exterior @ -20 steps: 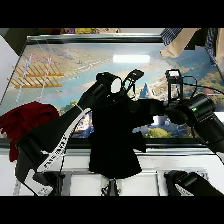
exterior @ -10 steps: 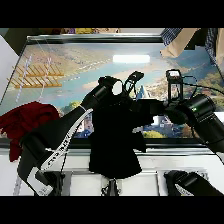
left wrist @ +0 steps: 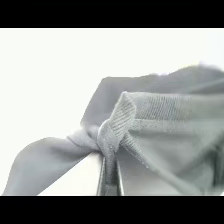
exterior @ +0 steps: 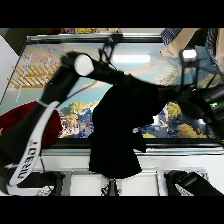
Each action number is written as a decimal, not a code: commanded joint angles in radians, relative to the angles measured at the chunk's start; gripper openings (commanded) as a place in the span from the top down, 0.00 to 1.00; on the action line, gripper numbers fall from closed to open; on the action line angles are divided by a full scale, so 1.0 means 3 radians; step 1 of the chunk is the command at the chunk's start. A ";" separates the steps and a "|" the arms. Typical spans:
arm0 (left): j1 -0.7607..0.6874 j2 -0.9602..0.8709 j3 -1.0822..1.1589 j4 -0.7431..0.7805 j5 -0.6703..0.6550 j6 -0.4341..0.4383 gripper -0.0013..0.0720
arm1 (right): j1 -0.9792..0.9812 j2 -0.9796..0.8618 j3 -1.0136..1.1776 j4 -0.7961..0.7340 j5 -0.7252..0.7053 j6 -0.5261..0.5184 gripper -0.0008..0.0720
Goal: Fold the clothes and pants, and hang the long-sleeved shirts on hangers.
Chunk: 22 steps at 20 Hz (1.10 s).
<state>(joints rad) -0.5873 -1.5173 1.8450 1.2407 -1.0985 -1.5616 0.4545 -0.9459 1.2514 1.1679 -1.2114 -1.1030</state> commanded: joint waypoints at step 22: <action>-0.0451 0.2305 -0.2455 0.0277 -0.0141 -0.0846 0.95 | 0.0456 -0.0323 0.0635 0.0626 -0.0880 0.0037 0.94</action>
<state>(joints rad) -0.6823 -0.8608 1.2846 1.3991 -1.1057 -1.7878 0.5438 -1.0351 1.5871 1.2972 -1.4879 -1.1091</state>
